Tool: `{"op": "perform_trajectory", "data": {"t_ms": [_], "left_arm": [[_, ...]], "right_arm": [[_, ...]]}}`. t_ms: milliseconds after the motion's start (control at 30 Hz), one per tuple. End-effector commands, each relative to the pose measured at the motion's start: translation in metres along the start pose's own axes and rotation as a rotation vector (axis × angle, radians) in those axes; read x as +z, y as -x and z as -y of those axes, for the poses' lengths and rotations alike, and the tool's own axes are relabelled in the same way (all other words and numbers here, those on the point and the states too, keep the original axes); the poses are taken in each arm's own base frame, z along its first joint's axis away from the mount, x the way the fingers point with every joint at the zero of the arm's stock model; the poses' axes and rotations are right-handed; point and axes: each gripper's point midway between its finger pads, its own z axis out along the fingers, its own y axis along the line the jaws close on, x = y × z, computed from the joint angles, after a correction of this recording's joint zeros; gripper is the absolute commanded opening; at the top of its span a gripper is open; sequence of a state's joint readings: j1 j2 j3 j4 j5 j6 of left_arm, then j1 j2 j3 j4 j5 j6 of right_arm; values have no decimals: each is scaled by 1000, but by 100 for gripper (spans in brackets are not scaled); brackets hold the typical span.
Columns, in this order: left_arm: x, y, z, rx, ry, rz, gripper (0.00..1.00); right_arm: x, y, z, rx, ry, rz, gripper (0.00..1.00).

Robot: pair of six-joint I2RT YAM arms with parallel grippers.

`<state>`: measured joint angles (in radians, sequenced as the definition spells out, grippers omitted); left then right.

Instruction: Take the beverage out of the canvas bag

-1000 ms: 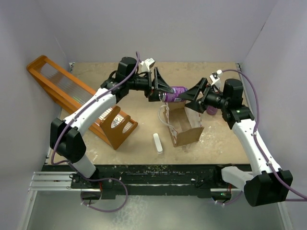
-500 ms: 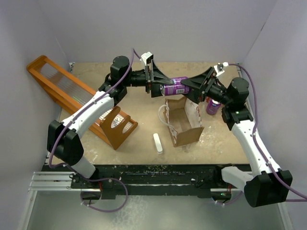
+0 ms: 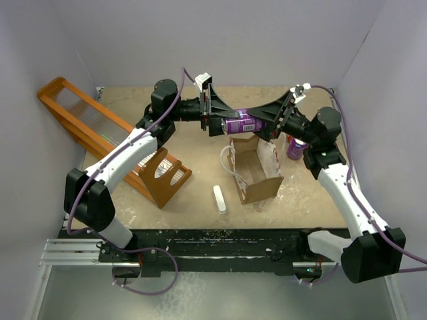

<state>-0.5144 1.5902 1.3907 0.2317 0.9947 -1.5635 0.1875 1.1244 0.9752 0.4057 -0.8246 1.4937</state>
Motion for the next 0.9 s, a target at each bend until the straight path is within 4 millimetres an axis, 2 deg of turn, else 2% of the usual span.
{"op": "perform_trajectory", "data": {"t_ms": [0, 100, 167, 233, 333, 367, 467, 533, 567, 600, 733, 833, 867], "left_arm": [[-11, -16, 43, 126, -97, -3, 0], [-12, -17, 42, 126, -97, -3, 0], [-13, -19, 42, 129, -97, -5, 0], [-14, -21, 41, 130, -96, -8, 0], [-16, -24, 41, 149, -99, -11, 3], [-16, -25, 40, 159, -100, -15, 19], [-18, -28, 34, 181, -72, -12, 77], [-20, -29, 31, 229, -59, -7, 96], [-21, -29, 30, 240, -49, -5, 100], [-21, -30, 27, 252, -34, -4, 99], [-23, -28, 11, 265, 49, -2, 99], [-26, -28, -5, 243, 111, -3, 99], [-27, -28, -8, 240, 120, -5, 99]], "right_arm": [[8, -15, -27, -56, 104, -51, 86], [9, -14, -24, -51, 100, -36, 78], [9, -15, -21, -49, 98, -32, 65], [8, -15, -18, -40, 87, -30, 48], [5, -17, -10, -34, 52, -20, 12], [4, -17, -9, -42, 39, -10, 0], [-2, -10, -8, -97, -27, 59, 0], [-8, -7, -10, -132, -52, 100, 0], [-12, -3, -22, -163, -48, 126, 0], [-16, 0, -23, -178, -68, 151, 0], [-43, 20, -10, -296, -272, 281, 0], [-78, 38, 7, -402, -549, 381, 0], [-95, 46, 4, -439, -640, 431, 0]]}}
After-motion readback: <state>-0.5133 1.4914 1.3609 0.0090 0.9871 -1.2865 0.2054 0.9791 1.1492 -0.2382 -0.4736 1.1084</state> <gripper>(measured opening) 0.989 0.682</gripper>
